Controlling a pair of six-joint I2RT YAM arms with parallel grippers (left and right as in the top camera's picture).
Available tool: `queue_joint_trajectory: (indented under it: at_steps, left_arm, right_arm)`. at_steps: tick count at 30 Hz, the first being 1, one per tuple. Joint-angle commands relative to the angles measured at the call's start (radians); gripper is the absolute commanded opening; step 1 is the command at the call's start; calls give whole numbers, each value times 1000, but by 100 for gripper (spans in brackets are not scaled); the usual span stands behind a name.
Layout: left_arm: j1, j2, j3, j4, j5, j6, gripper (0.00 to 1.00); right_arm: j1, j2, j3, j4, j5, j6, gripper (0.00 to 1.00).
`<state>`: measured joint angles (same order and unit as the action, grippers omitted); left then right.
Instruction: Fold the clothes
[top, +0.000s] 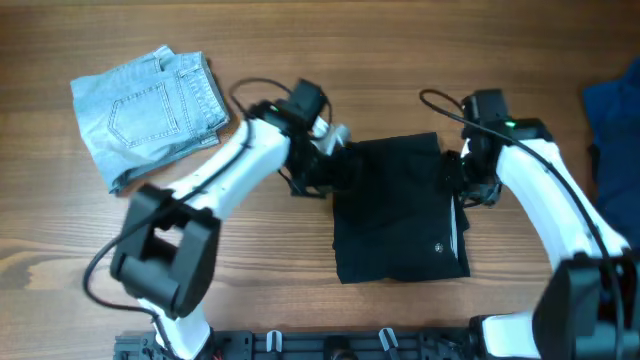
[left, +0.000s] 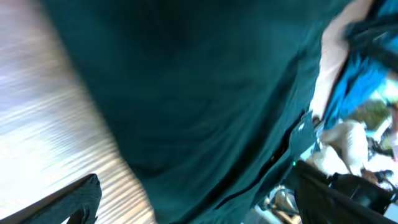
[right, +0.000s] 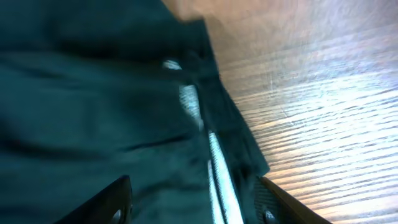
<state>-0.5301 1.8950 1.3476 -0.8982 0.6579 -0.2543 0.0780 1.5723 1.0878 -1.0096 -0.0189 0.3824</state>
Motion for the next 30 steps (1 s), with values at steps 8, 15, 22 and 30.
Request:
queue_joint_trajectory:
  at_steps: [8, 15, 22, 30]
  left_arm:
    - [-107, 102, -26, 72, 15, -60, 100]
    - [-114, 102, -26, 62, -38, -69, 88]
    - [28, 101, -29, -35, -108, -69, 100]
    - [-16, 158, -103, 260, 133, -64, 100]
  right_arm:
    - [5, -22, 18, -11, -35, -16, 64]
    - [5, -23, 18, -18, -35, -16, 64]
    - [5, -23, 18, -18, -35, -16, 64]
    - [5, -23, 18, 3, -35, -15, 64]
